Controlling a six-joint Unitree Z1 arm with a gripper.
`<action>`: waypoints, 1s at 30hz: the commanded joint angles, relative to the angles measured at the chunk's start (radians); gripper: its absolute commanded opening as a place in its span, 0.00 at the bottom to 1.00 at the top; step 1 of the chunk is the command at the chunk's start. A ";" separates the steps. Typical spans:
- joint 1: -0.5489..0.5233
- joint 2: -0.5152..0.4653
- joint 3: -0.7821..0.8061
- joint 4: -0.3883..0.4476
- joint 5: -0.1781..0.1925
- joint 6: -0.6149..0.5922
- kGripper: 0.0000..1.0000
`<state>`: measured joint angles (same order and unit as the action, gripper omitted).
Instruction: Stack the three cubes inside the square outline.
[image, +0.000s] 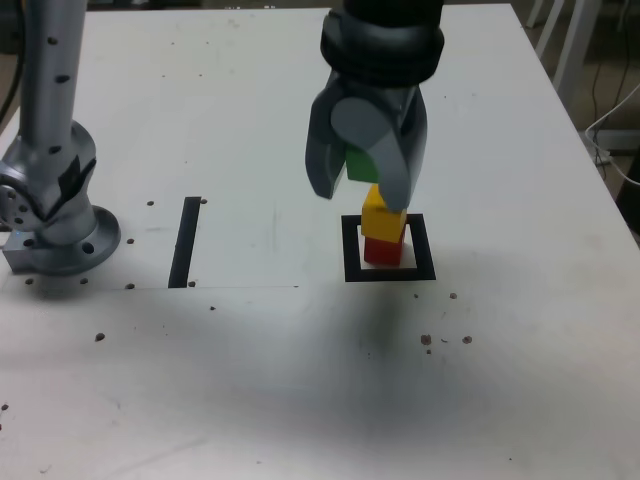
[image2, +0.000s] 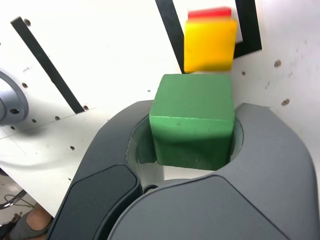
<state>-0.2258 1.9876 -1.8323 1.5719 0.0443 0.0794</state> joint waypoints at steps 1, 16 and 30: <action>0.021 -0.006 0.006 0.016 -0.003 0.015 0.27; 0.082 0.062 -0.008 -0.005 -0.031 0.100 0.27; 0.089 0.111 -0.022 -0.027 -0.047 0.114 0.27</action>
<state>-0.1391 2.0910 -1.8500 1.5408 -0.0008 0.1915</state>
